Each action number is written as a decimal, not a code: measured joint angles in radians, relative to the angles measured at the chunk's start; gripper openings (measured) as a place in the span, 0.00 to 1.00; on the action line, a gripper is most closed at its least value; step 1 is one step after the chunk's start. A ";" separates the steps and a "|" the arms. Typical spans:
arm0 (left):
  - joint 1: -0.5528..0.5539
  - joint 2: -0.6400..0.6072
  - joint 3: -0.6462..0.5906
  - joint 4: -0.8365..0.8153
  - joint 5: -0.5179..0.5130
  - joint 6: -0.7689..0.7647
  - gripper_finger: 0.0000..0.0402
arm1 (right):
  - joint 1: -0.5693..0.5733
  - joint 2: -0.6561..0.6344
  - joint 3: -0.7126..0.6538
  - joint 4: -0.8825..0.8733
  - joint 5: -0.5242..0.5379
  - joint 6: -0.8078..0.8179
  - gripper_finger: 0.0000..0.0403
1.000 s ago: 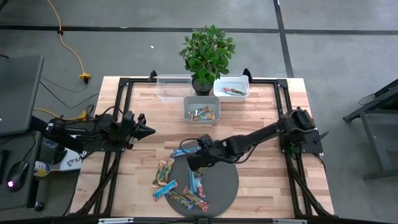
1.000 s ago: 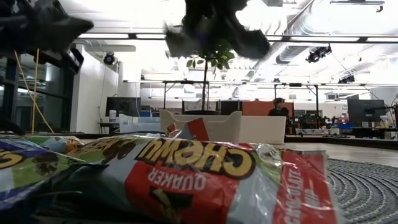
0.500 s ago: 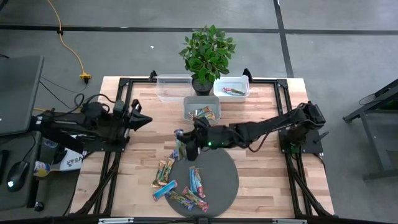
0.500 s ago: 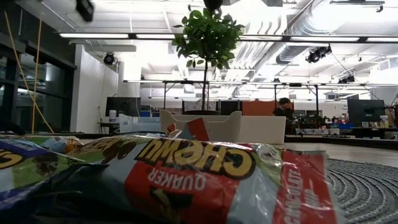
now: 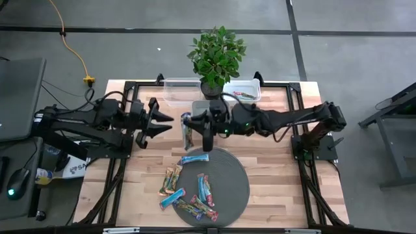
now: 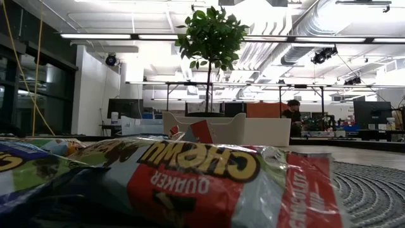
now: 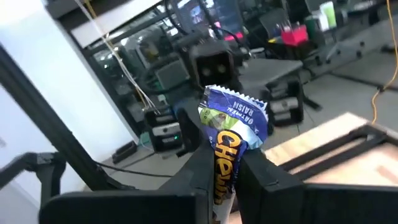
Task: Pick and place Granola Bars by type
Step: Put the blue granola bar into the transparent bin
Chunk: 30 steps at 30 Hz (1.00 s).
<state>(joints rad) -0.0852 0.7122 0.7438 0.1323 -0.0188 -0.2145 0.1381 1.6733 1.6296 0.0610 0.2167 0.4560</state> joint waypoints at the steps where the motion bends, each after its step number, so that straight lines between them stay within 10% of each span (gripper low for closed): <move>1: 0.000 0.006 0.005 0.000 -0.019 -0.012 0.42 | -0.001 0.000 0.027 -0.028 -0.006 -0.023 0.07; 9: 0.001 0.091 0.057 0.114 0.013 -0.137 0.62 | -0.021 0.002 0.165 -0.173 -0.010 -0.182 0.07; 30: 0.072 0.332 0.194 0.165 0.159 -0.236 0.63 | -0.028 0.002 0.185 -0.202 -0.059 -0.272 0.08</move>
<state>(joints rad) -0.0128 1.0447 0.9375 0.2968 0.1399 -0.4508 0.1104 1.6756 1.8141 -0.1413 0.1574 0.1844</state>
